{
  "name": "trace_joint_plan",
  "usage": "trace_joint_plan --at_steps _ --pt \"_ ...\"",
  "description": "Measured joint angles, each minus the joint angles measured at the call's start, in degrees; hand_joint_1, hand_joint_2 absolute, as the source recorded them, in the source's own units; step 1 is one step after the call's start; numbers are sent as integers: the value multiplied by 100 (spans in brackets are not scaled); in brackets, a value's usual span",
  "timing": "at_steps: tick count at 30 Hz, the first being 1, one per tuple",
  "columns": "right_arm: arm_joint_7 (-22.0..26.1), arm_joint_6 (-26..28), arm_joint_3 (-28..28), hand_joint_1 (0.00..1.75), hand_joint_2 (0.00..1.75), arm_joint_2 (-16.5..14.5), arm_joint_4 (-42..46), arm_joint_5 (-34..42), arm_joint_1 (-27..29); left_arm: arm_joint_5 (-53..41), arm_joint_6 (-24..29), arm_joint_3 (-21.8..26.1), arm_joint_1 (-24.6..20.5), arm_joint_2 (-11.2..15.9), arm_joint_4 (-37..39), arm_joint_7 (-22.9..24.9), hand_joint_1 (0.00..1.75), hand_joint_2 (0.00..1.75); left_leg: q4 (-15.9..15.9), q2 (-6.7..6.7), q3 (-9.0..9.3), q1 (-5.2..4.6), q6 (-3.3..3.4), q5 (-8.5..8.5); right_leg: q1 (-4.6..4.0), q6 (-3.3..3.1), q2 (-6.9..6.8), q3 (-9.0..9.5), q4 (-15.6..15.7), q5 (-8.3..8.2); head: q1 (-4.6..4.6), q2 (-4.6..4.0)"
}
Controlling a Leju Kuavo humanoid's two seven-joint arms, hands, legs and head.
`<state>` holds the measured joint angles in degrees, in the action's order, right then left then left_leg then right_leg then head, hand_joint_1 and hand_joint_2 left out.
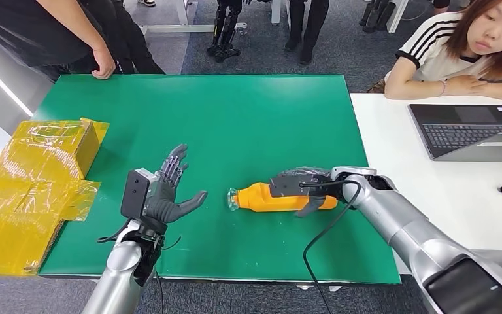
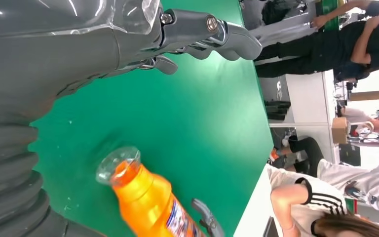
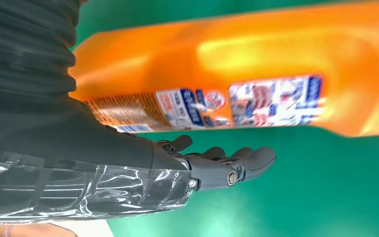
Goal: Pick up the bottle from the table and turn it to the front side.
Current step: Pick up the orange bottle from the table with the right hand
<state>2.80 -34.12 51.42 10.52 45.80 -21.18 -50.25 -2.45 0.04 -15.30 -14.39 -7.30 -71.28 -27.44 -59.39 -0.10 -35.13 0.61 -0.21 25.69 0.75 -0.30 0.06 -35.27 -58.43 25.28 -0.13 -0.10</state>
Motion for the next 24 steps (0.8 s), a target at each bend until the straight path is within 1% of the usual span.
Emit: trace_joint_plan --at_steps 3,6,10,15,20,24 --pt "-45 -146 264 0 175 62 -1 332 -187 8 -52 -2 -8 0 0 3 0 175 0 0 0 0 0 0 0 0 0 -1 0 0 -1 -1" --pt "-95 -201 533 0 175 113 -2 391 -371 33 -126 -2 -48 -2 0 18 0 175 0 0 0 0 0 -1 0 0 0 0 -1 0 0 -1" --pt "-169 -177 862 0 175 158 -3 325 -584 64 -171 -2 -106 -10 1 40 0 175 0 0 0 0 0 -1 0 0 0 0 -1 -1 0 -1" --pt "-275 -45 1346 0 175 273 -3 42 -800 85 -215 -2 -114 -31 2 54 0 175 -2 0 0 0 0 -1 0 0 0 0 0 0 0 0" --pt "-327 38 1662 0 175 383 -3 -87 -901 90 -224 -2 -114 -50 3 56 0 175 -1 0 -1 0 0 0 0 0 -1 -1 1 0 0 -1" --pt "-349 39 1932 0 175 538 -4 -174 -934 92 -236 -2 -113 -54 4 56 0 175 -1 -3 -2 0 0 0 0 0 -4 0 1 0 0 -1"
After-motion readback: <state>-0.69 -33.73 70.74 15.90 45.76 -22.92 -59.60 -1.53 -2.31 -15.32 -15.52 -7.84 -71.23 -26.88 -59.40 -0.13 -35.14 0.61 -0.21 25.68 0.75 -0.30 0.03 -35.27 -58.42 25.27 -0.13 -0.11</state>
